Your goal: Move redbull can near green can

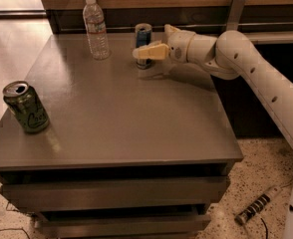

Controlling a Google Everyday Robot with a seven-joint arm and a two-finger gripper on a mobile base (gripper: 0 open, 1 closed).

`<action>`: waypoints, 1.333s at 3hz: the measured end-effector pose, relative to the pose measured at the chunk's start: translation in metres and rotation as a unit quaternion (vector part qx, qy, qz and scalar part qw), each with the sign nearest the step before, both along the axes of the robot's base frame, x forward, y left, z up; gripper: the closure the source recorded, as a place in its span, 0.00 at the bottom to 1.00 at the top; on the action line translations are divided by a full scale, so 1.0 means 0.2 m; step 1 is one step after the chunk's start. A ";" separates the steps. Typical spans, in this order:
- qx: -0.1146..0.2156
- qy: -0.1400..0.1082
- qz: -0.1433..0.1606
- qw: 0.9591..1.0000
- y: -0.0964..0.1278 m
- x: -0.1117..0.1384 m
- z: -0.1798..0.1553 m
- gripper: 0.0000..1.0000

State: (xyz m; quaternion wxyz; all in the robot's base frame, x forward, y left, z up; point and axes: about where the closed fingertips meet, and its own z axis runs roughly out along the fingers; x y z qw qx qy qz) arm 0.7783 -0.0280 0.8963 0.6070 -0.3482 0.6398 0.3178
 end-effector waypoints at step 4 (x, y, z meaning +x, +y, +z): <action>0.010 0.000 0.019 1.000 0.12 0.01 -0.02 0.88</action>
Offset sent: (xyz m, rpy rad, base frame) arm 0.0024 0.0115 -0.0034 0.0146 -0.0022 0.0185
